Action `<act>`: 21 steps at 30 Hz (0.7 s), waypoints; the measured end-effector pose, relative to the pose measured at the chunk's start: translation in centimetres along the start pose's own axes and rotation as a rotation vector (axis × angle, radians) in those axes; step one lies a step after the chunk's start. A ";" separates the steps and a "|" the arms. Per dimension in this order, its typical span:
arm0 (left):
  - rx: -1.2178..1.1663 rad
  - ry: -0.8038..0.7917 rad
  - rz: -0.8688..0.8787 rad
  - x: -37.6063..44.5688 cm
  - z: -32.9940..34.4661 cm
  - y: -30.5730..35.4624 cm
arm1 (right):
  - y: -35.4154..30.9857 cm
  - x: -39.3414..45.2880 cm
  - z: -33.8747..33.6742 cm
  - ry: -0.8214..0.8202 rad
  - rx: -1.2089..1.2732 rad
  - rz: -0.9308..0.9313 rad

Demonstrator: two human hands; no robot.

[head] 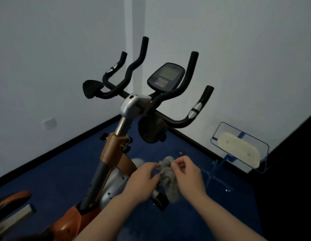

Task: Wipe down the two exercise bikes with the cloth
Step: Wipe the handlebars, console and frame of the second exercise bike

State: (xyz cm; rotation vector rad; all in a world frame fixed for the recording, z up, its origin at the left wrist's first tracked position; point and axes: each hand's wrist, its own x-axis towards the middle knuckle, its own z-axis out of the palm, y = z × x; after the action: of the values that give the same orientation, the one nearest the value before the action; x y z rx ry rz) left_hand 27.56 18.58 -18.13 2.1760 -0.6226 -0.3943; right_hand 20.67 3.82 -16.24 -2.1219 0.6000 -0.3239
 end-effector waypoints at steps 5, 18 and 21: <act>-0.136 0.204 -0.006 0.5 -0.7 1.6 | -3.0 2.9 -1.6 0.087 0.290 -0.085; -0.285 0.461 0.096 7.2 -8.6 1.6 | -11.6 9.5 1.7 0.196 0.037 -0.419; -0.319 0.442 0.076 8.4 -9.1 0.4 | -11.2 10.3 3.9 0.168 -0.182 -0.451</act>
State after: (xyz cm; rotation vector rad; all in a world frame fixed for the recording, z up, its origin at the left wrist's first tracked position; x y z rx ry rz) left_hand 38.69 19.48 -12.74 1.8433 -0.3638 0.0337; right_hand 34.45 6.61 -9.25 -2.4128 0.2431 -0.7263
